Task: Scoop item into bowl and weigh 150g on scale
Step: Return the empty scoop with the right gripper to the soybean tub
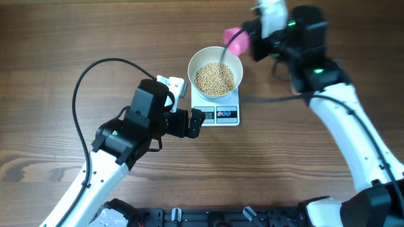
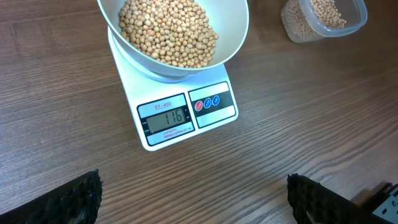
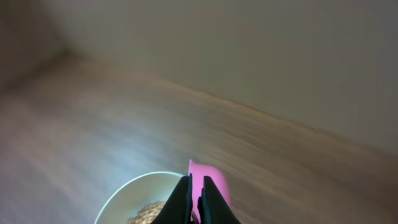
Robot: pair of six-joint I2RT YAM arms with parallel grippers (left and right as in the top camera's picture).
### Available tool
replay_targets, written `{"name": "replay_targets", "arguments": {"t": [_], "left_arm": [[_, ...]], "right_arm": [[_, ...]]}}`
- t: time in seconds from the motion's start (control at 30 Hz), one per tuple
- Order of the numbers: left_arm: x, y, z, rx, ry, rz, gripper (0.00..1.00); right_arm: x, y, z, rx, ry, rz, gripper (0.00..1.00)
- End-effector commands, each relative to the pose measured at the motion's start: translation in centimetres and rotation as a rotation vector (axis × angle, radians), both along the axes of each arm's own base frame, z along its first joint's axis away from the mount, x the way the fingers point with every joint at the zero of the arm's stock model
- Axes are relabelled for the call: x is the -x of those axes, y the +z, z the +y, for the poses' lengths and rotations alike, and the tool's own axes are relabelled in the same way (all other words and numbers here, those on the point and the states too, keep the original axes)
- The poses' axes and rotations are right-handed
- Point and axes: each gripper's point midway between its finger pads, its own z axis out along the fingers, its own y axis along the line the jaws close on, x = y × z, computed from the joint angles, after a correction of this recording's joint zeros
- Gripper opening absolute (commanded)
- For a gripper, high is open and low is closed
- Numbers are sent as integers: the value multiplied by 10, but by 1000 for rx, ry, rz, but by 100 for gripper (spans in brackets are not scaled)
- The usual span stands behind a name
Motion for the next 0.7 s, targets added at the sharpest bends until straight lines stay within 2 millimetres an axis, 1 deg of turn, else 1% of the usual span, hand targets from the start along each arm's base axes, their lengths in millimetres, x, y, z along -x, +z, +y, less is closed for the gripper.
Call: {"name": "replay_targets", "arguments": {"t": [0.0,0.13,0.23,0.33,0.47,0.53,0.63,0.67], "left_arm": [[0,-1,-2,-5,-8,-1,100],[0,-1,-2,-5,-8,-1,100],[0,-1,-2,-5,-8,-1,100],[0,-1,-2,-5,-8,-1,100],[0,-1,-2,-5,-8,-1,100],[0,-1,-2,-5,-8,-1,100],[0,-1,-2,-5,-8,-1,100],[0,-1,-2,-5,-8,-1,100]], "right_arm": [[-2,21,-53,-193,-98,57,4],[-1,11,-105,-197,-145,97,4],[8,-6,-135,-74,-134,99,4],[17,-26,-154,50,-133,131,4],[28,-53,-173,231,-162,197,4],[32,-63,-187,307,-207,234,4],[33,-68,-201,361,-269,255,4],[33,-68,-201,375,-260,250,4]]}}
